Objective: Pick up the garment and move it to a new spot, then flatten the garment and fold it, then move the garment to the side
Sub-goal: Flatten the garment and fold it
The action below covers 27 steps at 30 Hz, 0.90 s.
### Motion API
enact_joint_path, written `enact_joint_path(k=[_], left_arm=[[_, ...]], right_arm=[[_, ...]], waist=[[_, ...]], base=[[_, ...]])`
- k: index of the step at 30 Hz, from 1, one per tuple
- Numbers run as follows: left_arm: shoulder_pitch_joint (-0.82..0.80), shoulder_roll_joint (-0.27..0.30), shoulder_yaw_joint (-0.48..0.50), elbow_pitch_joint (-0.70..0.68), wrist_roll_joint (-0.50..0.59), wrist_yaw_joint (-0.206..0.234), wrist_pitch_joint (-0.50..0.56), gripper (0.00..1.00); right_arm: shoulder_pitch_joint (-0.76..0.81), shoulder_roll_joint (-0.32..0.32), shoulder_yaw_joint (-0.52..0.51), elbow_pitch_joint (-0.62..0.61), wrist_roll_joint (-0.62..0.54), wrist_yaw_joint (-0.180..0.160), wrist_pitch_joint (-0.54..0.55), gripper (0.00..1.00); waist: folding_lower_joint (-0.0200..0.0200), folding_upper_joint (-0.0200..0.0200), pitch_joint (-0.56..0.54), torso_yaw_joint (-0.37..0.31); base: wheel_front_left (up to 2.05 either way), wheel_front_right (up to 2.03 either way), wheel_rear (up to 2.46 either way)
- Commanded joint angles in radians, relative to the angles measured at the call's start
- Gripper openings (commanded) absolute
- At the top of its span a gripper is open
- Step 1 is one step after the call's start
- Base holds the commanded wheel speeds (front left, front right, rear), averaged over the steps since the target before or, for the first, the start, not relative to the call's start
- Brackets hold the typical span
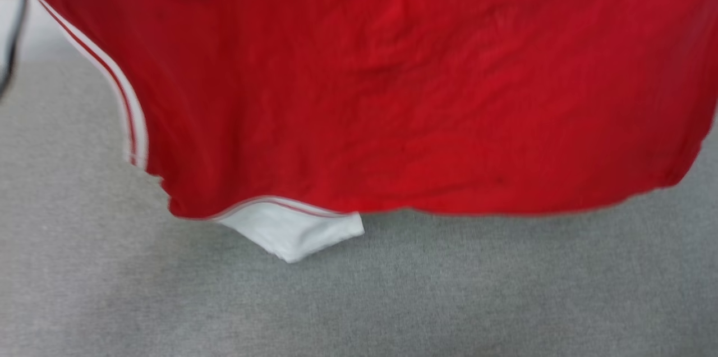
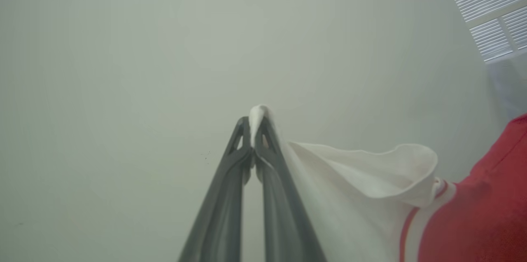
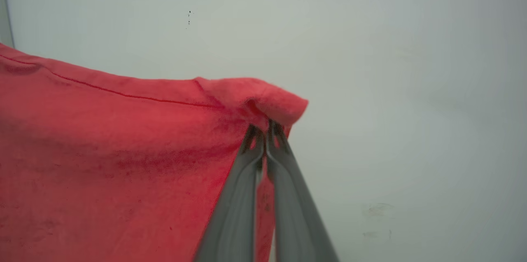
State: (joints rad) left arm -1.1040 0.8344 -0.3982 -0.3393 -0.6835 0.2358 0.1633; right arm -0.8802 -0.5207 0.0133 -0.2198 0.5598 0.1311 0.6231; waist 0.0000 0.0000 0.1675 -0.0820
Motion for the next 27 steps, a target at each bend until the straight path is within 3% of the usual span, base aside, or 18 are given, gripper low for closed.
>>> enact_joint_path(k=[1,9,16,27], left_arm=[[-0.04,-0.008,-0.003,0.023,0.004,-0.015,0.007,0.0],[-0.379,-0.07,-0.007,0.248,0.012,-0.116,0.035,0.0],[-0.634,-0.158,-0.026,0.527,0.049,-0.179,-0.019,0.0],[-0.88,-0.292,-0.037,0.852,0.097,-0.216,-0.197,0.0]], right_arm=[[-0.029,0.012,0.0,0.009,-0.013,-0.001,-0.012,0.0],[-0.231,0.099,-0.008,0.111,-0.065,-0.001,-0.082,0.0],[-0.424,0.115,0.034,0.301,-0.142,-0.001,-0.212,0.0],[-0.68,0.146,0.076,0.638,-0.249,-0.001,-0.457,0.0]], waist=[[0.0,0.0,0.054,-0.015],[0.0,0.0,0.232,-0.042],[0.0,0.0,0.353,-0.041],[0.0,0.0,0.501,-0.016]], base=[[0.0,0.0,0.0],[0.0,0.0,0.0],[0.0,0.0,0.0],[0.0,0.0,0.0]])
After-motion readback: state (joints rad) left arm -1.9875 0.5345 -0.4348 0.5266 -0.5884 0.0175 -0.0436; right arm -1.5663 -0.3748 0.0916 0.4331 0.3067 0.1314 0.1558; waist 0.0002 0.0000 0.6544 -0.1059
